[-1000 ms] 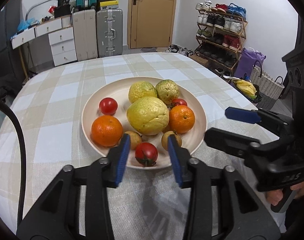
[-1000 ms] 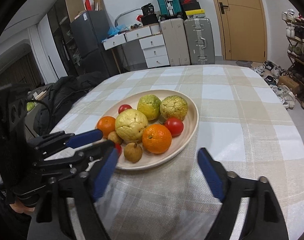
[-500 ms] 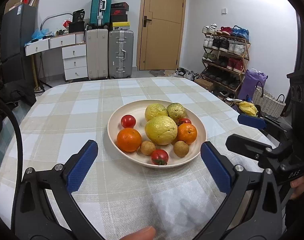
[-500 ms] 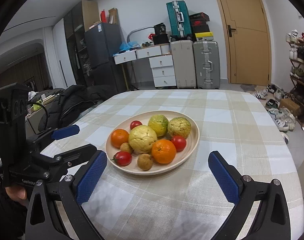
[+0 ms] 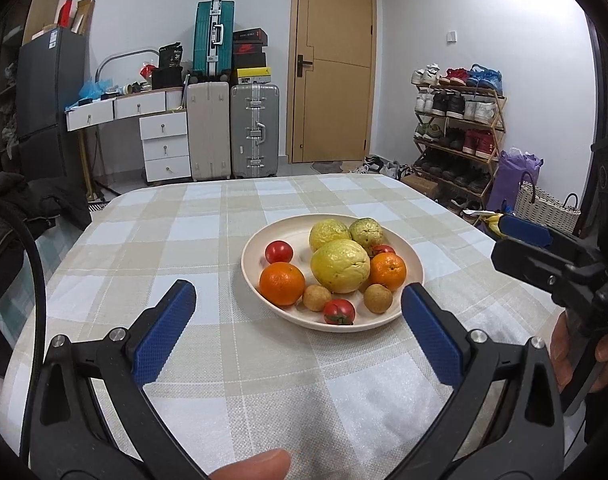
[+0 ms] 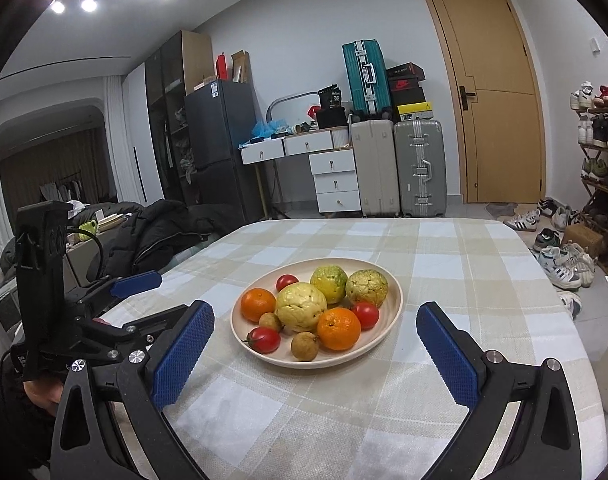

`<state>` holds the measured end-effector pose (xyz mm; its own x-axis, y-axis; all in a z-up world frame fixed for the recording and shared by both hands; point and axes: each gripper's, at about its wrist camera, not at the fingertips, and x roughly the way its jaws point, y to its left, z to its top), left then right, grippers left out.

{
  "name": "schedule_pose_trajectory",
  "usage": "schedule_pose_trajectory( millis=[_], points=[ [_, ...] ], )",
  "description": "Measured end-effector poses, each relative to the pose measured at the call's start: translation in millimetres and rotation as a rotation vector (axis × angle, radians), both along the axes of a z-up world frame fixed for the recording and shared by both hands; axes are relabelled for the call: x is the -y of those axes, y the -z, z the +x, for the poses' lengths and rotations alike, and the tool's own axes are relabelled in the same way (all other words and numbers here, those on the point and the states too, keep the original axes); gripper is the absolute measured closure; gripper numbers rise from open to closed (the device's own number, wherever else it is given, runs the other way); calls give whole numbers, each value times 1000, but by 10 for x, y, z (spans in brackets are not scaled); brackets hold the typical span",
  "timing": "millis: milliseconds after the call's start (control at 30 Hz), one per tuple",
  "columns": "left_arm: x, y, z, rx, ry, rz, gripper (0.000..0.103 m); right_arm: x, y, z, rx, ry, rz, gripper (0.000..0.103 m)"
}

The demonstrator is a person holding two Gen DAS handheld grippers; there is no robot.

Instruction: Organize fruits

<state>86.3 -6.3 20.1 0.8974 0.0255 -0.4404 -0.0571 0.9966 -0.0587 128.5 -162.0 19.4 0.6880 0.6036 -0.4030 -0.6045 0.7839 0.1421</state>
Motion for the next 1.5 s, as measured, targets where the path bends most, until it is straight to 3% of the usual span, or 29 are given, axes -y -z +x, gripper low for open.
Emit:
schedule_pose_trajectory(
  millis=[600,1500],
  points=[
    [-30,-27,-32,33,10,-15,1,122,4,50,-18,4,71,0],
    [-64,16,17,27,-11,-31,1,111,-17,-8,-5,-5,64,0]
  ],
)
